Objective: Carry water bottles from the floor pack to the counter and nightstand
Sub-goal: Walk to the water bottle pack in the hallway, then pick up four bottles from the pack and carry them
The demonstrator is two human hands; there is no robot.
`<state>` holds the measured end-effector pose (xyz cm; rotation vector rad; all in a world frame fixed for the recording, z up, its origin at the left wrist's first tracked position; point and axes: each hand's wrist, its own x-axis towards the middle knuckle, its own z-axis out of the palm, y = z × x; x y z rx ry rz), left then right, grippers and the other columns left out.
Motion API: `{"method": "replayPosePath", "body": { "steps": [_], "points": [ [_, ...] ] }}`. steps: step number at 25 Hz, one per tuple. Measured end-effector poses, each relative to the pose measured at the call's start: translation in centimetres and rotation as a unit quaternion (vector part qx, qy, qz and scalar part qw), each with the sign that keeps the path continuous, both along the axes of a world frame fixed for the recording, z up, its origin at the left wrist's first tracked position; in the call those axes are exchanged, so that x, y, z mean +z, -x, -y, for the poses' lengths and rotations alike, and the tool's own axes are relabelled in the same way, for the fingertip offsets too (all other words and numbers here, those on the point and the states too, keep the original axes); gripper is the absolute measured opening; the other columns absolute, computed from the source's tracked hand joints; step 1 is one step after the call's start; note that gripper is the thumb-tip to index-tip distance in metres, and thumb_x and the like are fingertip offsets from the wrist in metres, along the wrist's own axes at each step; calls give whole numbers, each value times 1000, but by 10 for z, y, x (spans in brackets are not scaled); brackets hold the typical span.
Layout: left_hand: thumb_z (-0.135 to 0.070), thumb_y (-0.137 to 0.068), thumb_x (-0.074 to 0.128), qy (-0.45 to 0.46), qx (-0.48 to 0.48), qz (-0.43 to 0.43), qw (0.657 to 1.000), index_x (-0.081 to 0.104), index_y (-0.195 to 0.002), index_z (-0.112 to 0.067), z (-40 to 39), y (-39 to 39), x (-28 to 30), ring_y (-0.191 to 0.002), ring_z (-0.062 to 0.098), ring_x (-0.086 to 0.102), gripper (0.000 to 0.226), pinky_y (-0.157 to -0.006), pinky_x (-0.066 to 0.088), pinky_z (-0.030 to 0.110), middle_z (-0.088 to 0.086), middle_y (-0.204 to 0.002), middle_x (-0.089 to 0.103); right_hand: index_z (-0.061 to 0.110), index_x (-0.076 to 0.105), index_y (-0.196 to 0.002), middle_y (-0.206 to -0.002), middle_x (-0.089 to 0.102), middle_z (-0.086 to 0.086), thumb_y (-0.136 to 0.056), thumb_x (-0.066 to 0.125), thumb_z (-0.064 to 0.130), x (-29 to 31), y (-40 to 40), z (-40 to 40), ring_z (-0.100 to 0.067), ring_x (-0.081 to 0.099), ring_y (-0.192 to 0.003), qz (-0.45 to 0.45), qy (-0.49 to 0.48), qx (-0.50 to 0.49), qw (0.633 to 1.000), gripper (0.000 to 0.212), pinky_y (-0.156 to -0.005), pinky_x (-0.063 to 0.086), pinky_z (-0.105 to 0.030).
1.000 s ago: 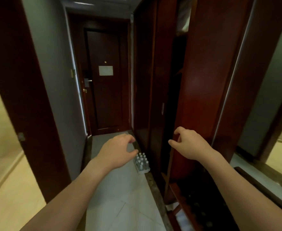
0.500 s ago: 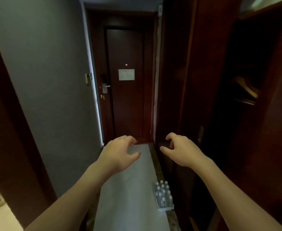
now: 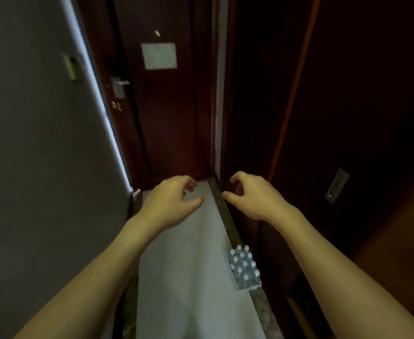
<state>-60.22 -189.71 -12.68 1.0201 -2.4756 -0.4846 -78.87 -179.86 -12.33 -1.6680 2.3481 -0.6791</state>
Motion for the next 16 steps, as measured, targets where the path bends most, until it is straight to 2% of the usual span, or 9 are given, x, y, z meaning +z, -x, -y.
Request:
{"method": "replayPosePath", "body": {
  "steps": [3,6,9,13,16],
  "points": [
    [-44,-83,68,-26,-55,34,998,65,-115,-22,68,52,-27,-89,8,59,38,-76,48,26,-8,-109,65,19,55,-128,-105,64,-1,-86,61,50,-32,40,43,-19,62,-90,46,-16,-67,997,53,-73,52,-36],
    [-43,-85,66,-48,-124,59,989,65,-115,-22,115,112,-58,-92,9,60,37,-78,53,30,-6,-112,65,19,56,-125,-98,62,4,-86,61,50,-70,82,71,-16,61,-85,79,-29,-124,989,51,-67,45,-30],
    [-44,-85,66,-74,-180,69,978,65,-115,-21,154,177,-97,-94,9,60,37,-77,52,29,-4,-111,66,18,59,-120,-92,62,5,-85,62,48,-118,133,101,-16,61,-84,111,-44,-182,976,46,-68,45,-30],
    [-44,-85,67,-98,-205,74,971,67,-114,-18,206,257,-171,-91,11,61,39,-72,46,25,-1,-109,68,20,61,-118,-96,66,3,-87,61,43,-202,197,153,-18,63,-88,170,-64,-244,953,38,-77,51,-33],
    [-39,-86,68,-128,-217,87,964,68,-108,-18,249,301,-231,-88,9,61,30,-71,46,24,-4,-105,68,21,62,-120,-102,69,1,-92,58,38,-275,229,193,-19,65,-97,222,-96,-272,931,33,-84,50,-32]
  ]
}}
